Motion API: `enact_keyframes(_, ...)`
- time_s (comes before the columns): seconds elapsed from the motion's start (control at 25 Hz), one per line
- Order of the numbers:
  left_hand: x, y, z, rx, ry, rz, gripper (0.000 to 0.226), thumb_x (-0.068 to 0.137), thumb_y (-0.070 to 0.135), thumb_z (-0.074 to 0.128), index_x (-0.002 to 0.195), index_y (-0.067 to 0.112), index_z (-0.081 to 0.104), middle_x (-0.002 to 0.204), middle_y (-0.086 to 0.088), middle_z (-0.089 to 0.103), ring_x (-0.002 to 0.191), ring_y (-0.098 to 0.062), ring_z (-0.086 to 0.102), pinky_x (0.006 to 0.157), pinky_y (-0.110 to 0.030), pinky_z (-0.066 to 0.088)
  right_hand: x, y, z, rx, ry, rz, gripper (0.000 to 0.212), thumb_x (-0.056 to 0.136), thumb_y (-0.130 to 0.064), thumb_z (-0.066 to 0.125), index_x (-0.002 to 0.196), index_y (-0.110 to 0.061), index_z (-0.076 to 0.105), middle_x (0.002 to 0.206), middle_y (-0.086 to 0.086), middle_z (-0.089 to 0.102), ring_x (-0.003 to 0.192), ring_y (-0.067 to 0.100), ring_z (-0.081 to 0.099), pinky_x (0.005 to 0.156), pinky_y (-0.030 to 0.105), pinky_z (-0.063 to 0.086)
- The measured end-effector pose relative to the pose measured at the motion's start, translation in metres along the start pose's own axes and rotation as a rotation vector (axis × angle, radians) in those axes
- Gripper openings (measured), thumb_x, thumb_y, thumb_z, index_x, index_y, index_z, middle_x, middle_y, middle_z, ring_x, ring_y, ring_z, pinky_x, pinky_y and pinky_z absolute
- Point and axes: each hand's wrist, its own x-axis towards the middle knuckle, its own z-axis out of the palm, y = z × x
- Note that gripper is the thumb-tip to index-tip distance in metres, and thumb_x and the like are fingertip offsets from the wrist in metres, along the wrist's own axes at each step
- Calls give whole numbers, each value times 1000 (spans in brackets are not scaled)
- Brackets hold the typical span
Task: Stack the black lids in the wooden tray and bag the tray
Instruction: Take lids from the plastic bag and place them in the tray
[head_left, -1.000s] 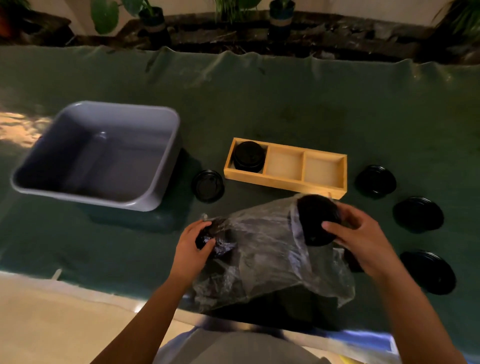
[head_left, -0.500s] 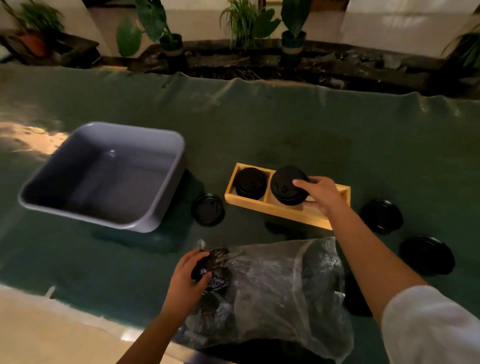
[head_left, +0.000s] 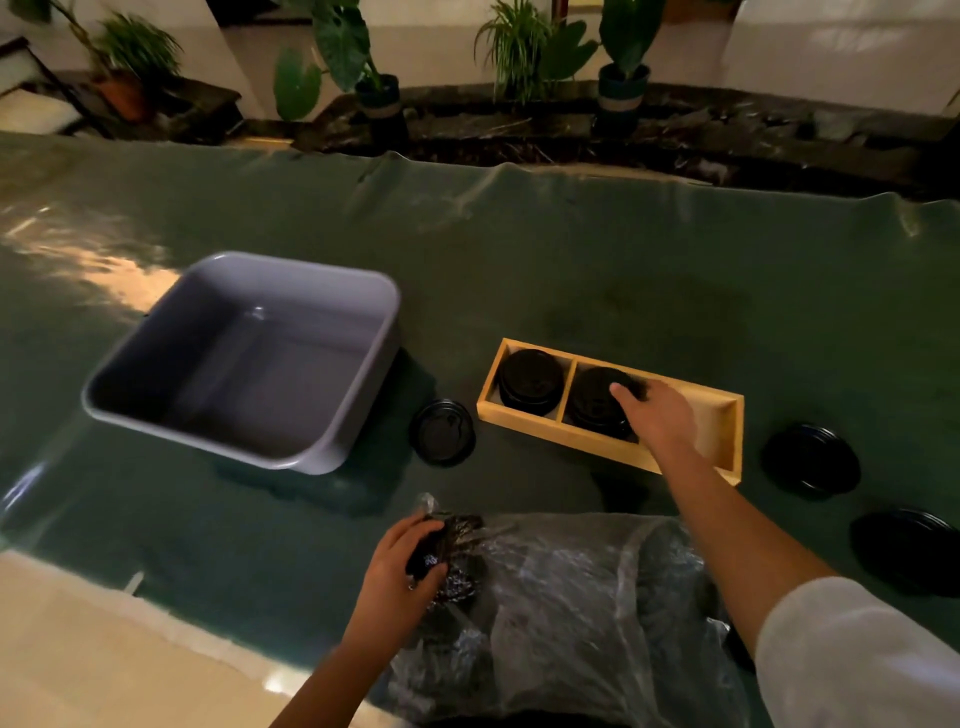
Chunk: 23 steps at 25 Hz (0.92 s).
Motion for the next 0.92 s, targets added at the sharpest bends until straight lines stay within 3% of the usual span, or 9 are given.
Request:
enact_keyframes(0.08, 1, -1, 0, 18, -8, 8, 45, 76, 5, 70, 118, 18, 59, 130, -2, 50, 121, -15, 47, 106, -26, 34, -8, 5, 3, -50, 84, -111, 53, 85, -44, 57, 131, -21, 47, 130, 15, 53, 119, 33, 48, 97, 48, 44)
enact_keyframes(0.28, 1, -3, 0, 12, -25, 18, 46, 77, 4, 69, 119, 20, 58, 130, 4, 48, 123, -15, 46, 106, -25, 32, -40, -8, -18, -50, 58, -260, 39, 91, -31, 49, 128, -22, 53, 135, 14, 46, 128, 31, 37, 105, 45, 33)
enact_keyframes(0.44, 1, 1, -3, 0, -45, 58, 59, 81, 7, 66, 131, 28, 44, 143, 8, 31, 136, -12, 31, 107, -23, 25, -121, 31, -70, 447, 240, -361, 15, 82, -25, 50, 74, -29, 62, 74, -11, 64, 70, 5, 60, 61, 16, 48)
enact_keyframes(0.52, -1, 2, -6, -40, 10, 39, 74, 81, 11, 67, 139, 35, 28, 151, 10, 13, 138, -2, 14, 107, -23, 19, -163, 73, -73, 475, -16, -183, 31, 86, -21, 44, 64, -25, 66, 62, -7, 68, 51, 3, 60, 50, 14, 50)
enact_keyframes(0.56, -2, 1, -7, -96, 47, -16, 77, 82, 14, 66, 142, 35, 22, 151, 12, 10, 136, 0, 11, 107, -24, 19, -176, 88, -64, 506, -238, -58, 39, 91, -13, 44, 64, -24, 71, 64, -3, 72, 52, 5, 63, 57, 21, 56)
enact_keyframes(0.68, -1, -3, -8, -369, 80, -359, 50, 93, 21, 51, 140, 25, 33, 142, 6, 35, 129, -14, 35, 109, -35, 27, -191, 88, -14, 645, -764, 127, 30, 93, -12, 45, 83, -19, 72, 111, 18, 69, 88, 22, 66, 88, 41, 52)
enact_keyframes(0.72, 2, -5, -7, -434, 63, -458, 36, 95, 20, 46, 131, 18, 46, 137, -3, 48, 120, -20, 46, 108, -39, 33, -193, 75, 4, 713, -809, 127, 19, 91, -20, 49, 99, -15, 66, 124, 20, 60, 98, 26, 62, 89, 39, 50)
enact_keyframes(0.8, 3, -3, -4, -402, 29, -480, 23, 94, 13, 46, 111, 12, 62, 117, -17, 64, 101, -24, 59, 97, -40, 43, -196, 50, 40, 830, -801, 146, 35, 91, -16, 50, 123, -1, 50, 135, 24, 48, 115, 38, 53, 93, 41, 47)
enact_keyframes(0.92, -2, 1, 0, -351, 50, -417, 15, 87, 9, 58, 98, 12, 68, 95, -10, 70, 87, -21, 65, 82, -31, 51, -208, 19, 76, 678, -740, -44, 30, 94, -11, 47, 123, -5, 51, 135, 20, 50, 121, 30, 51, 100, 33, 46)
